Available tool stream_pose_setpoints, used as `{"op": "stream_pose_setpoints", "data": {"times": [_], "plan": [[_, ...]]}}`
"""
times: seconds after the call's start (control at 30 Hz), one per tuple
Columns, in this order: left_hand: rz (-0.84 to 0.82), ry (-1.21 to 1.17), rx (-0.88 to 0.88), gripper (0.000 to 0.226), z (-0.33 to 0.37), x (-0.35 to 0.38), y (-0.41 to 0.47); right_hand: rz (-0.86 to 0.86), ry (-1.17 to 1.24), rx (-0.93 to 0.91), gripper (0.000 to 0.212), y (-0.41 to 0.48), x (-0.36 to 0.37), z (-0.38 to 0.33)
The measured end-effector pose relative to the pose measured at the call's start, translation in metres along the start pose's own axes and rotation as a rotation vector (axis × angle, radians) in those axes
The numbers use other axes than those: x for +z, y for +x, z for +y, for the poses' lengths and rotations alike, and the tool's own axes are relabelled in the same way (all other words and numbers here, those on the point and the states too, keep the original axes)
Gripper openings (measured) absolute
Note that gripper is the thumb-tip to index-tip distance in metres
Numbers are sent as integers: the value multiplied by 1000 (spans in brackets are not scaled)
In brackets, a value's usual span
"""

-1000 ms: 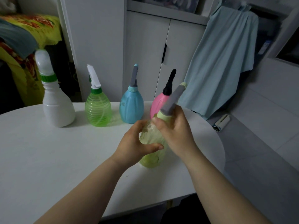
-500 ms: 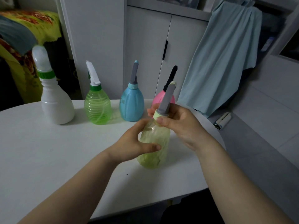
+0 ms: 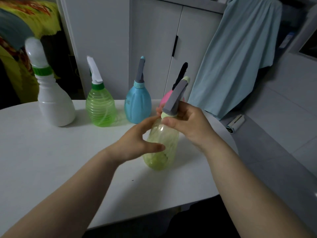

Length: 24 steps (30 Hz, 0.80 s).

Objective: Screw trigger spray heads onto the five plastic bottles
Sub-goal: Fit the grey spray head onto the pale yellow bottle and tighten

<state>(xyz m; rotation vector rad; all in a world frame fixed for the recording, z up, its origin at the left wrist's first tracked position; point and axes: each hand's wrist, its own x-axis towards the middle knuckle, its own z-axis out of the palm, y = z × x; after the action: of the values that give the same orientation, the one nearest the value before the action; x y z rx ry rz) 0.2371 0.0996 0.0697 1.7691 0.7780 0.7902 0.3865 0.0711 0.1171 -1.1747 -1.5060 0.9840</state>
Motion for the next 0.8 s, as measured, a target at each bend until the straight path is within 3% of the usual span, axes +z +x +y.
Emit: {"op": "stream_pose_setpoints", "data": {"times": [0.1,0.23,0.3,0.4,0.43,0.6,0.73,0.8], "plan": [[114,76,19,61,1,2,2,-3,-15,-6,27,3,1,2],[418,225,32,64,-1,25,2,213,-120,-83,19,3,11,11],[334,183,25,64,-2,19,3,251,-116,-96,15,3,15,14],[-1,-43,-15,67,0,0,4,210,-78,-73,18,3,13,13],[-37,-68,-22,67,0,-3,4,192,-66,-71,17,3,12,12],[195,63,2,66,-5,5,6,212,-108,-110,16,1,13,15],[238,127,31,65,-8,7,3,-20,-87,-77,15,-4,2,10],[243,150,37,65,-8,6,2,-8,-104,-80,14,-4,-1,8]]}}
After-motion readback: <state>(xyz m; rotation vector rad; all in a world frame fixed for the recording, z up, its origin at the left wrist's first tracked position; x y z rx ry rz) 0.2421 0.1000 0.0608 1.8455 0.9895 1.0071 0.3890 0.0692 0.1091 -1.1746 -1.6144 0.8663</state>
